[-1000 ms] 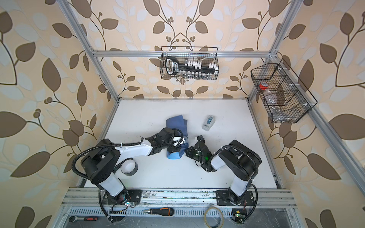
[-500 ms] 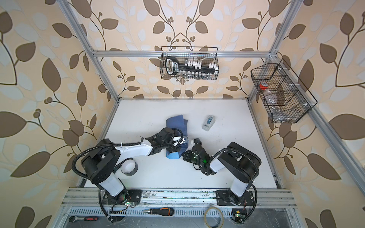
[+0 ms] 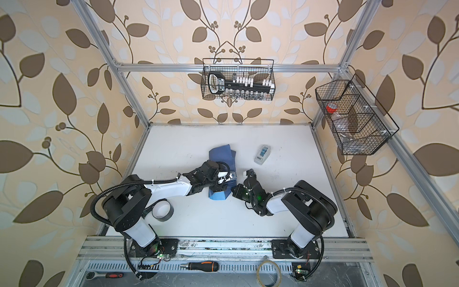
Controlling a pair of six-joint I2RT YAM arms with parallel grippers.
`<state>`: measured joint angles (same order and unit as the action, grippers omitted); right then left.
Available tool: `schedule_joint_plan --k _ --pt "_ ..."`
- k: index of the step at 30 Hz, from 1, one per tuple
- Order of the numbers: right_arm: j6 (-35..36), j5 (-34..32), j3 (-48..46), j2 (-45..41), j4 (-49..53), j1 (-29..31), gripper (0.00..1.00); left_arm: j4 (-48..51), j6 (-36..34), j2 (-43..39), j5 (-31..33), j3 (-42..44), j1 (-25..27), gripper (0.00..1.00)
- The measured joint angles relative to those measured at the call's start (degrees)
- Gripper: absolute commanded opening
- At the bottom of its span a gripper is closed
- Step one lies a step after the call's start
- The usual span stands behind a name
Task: Wrap the gift box in paper
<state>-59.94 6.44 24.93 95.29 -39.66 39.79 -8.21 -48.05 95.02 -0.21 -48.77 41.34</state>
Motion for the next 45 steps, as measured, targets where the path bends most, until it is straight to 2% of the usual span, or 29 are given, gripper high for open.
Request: schedule_joint_plan --k 10,33,40,45 --pt "0.2 0.63 0.81 4.28 -2.75 -0.35 0.0 0.0 0.0 0.0 0.02 0.0 0.0 0.87" --pt "-3.06 -1.09 -2.19 4.33 -7.48 8.28 0.0 0.02 0.02 0.0 0.0 0.0 -0.02 0.89" --pt "-2.36 -0.37 -4.87 -4.5 -2.01 7.26 0.01 1.31 0.42 0.0 -0.5 -0.68 -0.04 0.93" --pt "1.68 -0.07 -7.39 -16.06 4.46 0.87 0.13 4.24 2.25 -0.07 -1.95 -2.25 -0.13 0.96"
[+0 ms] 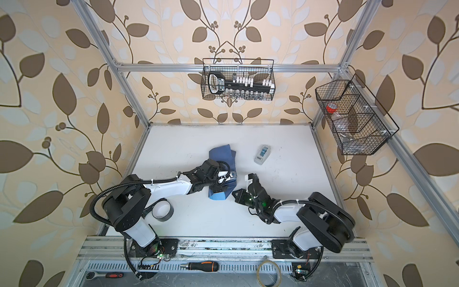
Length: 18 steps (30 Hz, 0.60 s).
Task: Wrap the gift box in paper
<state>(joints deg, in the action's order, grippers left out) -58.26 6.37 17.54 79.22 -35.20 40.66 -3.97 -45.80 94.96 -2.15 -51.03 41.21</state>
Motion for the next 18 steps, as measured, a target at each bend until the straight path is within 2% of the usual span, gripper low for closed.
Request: schedule_joint_plan --k 7,9,10,14,18 --pt "8.83 -0.44 0.24 -11.5 11.06 -9.51 0.39 4.07 5.14 -3.48 -5.14 -0.57 -0.02 0.98" --pt "11.78 -0.33 1.49 -11.98 14.19 -11.26 0.48 4.44 7.93 -6.32 -6.14 -0.52 -0.02 0.98" --pt "12.9 -0.28 2.32 -11.98 15.54 -11.61 0.57 4.26 9.6 -7.85 -6.45 -0.33 -0.02 0.98" --pt "18.01 0.13 7.3 -11.72 19.78 -11.5 0.72 1.46 19.67 -18.43 -6.01 4.42 -0.07 0.94" --pt "23.15 -1.97 14.91 -9.66 24.37 -9.2 0.76 1.29 36.57 -28.52 -0.96 10.51 -1.7 0.87"
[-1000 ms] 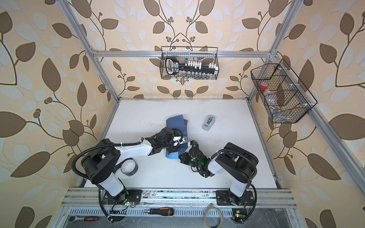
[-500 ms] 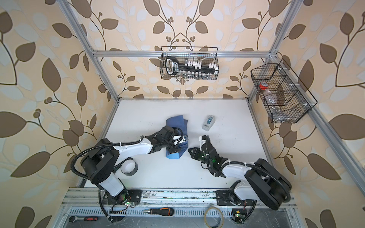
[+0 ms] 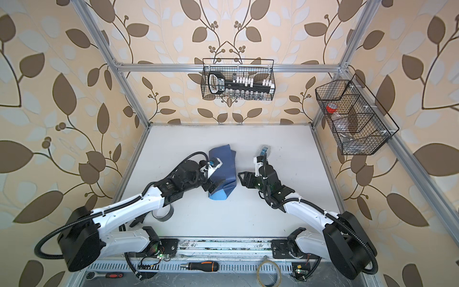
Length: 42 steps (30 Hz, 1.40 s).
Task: Wrap the gift box in paper
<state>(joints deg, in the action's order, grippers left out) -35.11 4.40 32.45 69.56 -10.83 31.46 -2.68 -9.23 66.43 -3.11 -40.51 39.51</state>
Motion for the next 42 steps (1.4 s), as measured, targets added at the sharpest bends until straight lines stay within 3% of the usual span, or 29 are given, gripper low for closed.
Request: schedule_joint_plan --k 6,12,19,30,34,38,42 --pt "2.8 1.27 9.25 8.33 1.64 0.17 0.83 6.34 24.79 -2.12 1.36 1.88 -9.94 0.86" --pt "0.44 6.49 10.64 16.81 0.76 -1.2 0.81 5.53 36.7 7.41 -8.31 1.09 -16.52 0.84" --pt "-2.86 11.91 9.94 19.12 -2.84 -1.09 0.77 3.89 39.43 22.08 -18.21 -7.72 -17.05 0.8" --pt "-6.73 14.69 4.7 17.35 -7.32 2.14 0.75 0.79 40.5 26.64 -27.58 -9.33 -17.05 0.81" --pt "-5.97 13.35 3.21 13.46 -5.01 3.06 0.76 1.14 40.3 26.6 -28.15 -9.35 -17.14 0.85" --pt "-0.66 6.69 4.02 8.02 1.51 3.58 0.76 2.12 40.06 22.84 -26.45 -7.32 -18.27 0.86" --pt "6.19 1.49 8.46 6.71 7.23 6.51 0.66 4.39 39.74 10.6 -21.81 -0.83 -20.0 0.72"
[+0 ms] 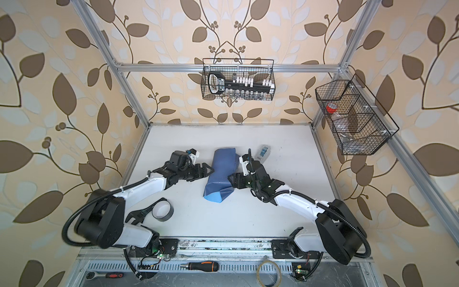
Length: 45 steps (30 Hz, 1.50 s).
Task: Wrap the gift box in paper
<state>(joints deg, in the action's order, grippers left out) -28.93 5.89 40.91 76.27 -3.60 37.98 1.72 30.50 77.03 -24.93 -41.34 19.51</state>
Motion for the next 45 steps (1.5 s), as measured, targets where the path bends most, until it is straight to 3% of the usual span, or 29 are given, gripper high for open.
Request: schedule_joint_plan --k 5,9,19,29,45 --pt "8.66 -3.5 7.89 3.34 5.35 4.46 0.52 3.13 -0.42 -9.4 5.27 6.51 -1.38 0.44" --pt "13.18 -4.07 13.38 8.83 8.28 5.09 0.39 4.92 -1.4 -9.77 7.15 10.19 -1.55 0.35" --pt "17.46 -3.96 20.52 20.13 13.11 5.09 0.27 0.26 -1.81 -5.2 5.77 12.66 -1.44 0.29" --pt "17.51 -3.04 20.39 20.57 13.86 4.59 0.23 -5.9 -1.38 1.62 3.91 12.74 2.67 0.23" --pt "16.98 -2.47 20.06 21.05 12.2 4.48 0.19 -9.22 0.94 1.81 5.75 13.6 9.46 0.21"
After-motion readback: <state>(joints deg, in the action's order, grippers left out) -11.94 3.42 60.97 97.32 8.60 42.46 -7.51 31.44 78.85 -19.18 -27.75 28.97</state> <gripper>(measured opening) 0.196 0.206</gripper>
